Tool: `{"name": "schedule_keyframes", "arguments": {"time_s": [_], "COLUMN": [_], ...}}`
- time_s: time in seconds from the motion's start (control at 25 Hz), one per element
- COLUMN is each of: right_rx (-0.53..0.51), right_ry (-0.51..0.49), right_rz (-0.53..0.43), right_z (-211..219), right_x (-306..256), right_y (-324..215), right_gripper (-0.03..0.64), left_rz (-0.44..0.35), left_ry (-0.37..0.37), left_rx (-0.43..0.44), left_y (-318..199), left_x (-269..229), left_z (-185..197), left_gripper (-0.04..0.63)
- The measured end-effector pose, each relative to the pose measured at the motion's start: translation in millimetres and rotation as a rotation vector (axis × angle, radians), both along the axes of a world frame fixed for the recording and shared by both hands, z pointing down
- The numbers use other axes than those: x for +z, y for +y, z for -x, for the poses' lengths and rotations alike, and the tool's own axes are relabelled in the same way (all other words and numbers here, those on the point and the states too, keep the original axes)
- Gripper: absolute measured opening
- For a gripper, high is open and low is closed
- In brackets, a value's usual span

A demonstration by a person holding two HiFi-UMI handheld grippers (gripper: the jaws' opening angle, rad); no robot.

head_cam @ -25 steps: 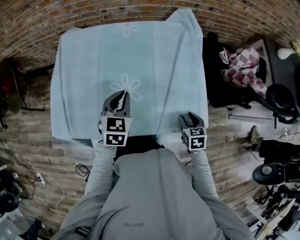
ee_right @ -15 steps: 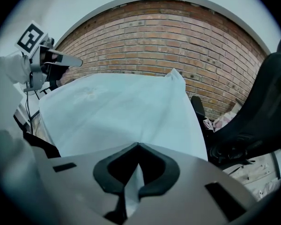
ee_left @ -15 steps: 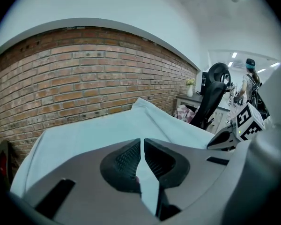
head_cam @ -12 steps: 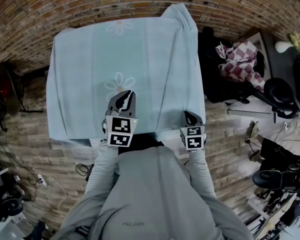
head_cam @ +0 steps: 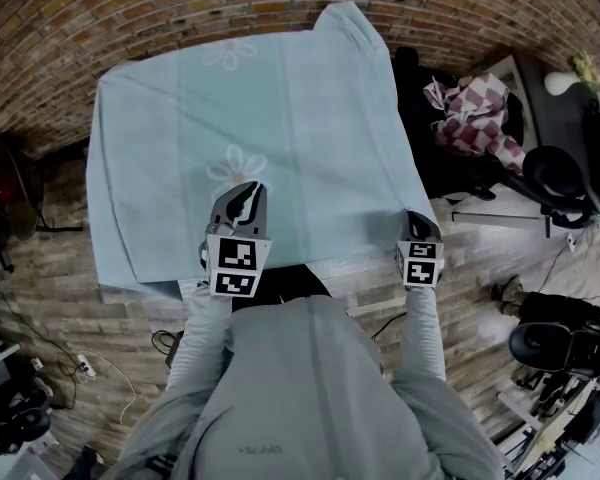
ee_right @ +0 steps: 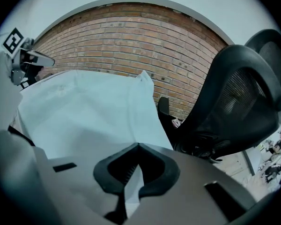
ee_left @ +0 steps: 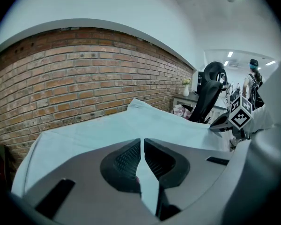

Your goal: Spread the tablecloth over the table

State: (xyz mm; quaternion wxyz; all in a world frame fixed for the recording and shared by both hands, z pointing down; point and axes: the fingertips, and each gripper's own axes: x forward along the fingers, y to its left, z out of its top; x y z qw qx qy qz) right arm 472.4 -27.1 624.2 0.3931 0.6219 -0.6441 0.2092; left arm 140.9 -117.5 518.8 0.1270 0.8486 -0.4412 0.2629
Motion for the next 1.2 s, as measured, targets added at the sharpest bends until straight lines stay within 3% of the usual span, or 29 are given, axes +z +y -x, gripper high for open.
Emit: {"name": "schedule_keyframes", "arguments": {"time_s": [0.16,0.28,0.44,0.56,0.88,1.2], "right_rx": [0.049,0.119,0.159,0.166,0.066,-0.088], "right_ry": [0.018,-0.023,-0.121,-0.160,-0.172,-0.207], "right_rz": [-0.005,0.016,0.076,0.054,-0.084,-0.153], "right_z": [-29,-49,-46,-37,-4,61], "right_x": [0,8,24,22,-15,-44], "right_y": [-6,0,17,17,-19,-50], "right_gripper": [0.021,0.021,0.021,0.025,0.028,0.029], "left_rz": [-0.002,-0.003,-0.002,-0.003,-0.024,-0.041], "left_ry": [-0.010,-0.014,-0.016,-0.011,-0.003,-0.012], "left_rx": [-0.007,-0.017,-0.026,-0.032,-0.083,-0.200], "left_y": [-1,-1,0,1,3,14], "left_x": [-1,0,2,1,-7,-12], "left_z": [4,8,12,13,22,66], "left_gripper": [0.044,0.044,0.044,0.044,0.044,0.044]}}
